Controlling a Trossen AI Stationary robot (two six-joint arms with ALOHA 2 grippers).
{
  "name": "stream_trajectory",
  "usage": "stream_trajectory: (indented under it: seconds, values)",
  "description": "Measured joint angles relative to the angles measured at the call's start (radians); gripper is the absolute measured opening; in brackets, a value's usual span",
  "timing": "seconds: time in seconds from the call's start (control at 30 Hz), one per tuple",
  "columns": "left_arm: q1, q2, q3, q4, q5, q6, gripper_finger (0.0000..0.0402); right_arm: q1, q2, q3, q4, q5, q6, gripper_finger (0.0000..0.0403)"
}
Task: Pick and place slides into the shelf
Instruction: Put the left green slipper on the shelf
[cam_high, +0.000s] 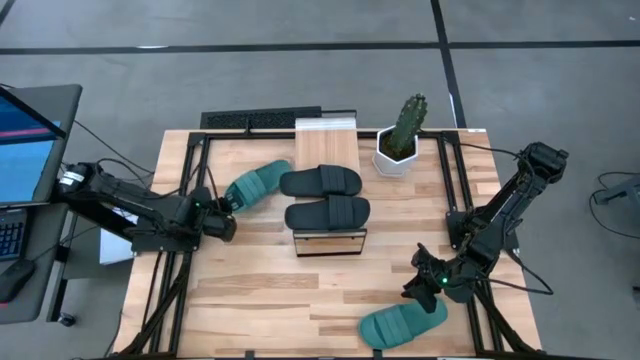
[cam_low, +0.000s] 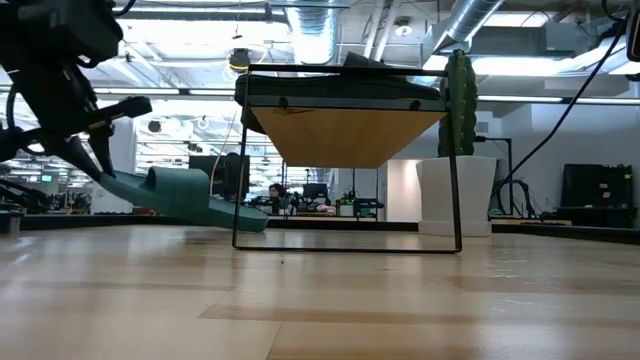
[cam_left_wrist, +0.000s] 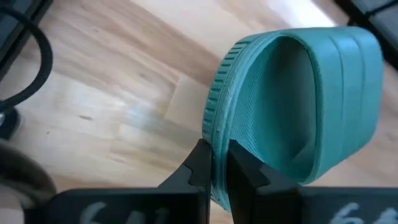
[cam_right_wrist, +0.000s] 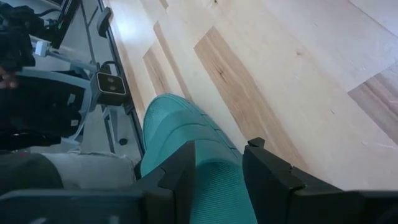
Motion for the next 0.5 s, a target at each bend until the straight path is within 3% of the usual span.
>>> stream_trajectory:
  seconds: [0.33,0.5]
  values:
    - [0.116,-0.132,0.0,0.005,-0.055,0.0,0.0008,0.0,0.0,0.0,-0.006,0.0,-0.055,0.0121]
    - [0.162,-0.203,0.014,-0.012,-0.14,0.009,0.0007,0.0,0.0,0.0,-0.006,0.001,-0.075,0.0121]
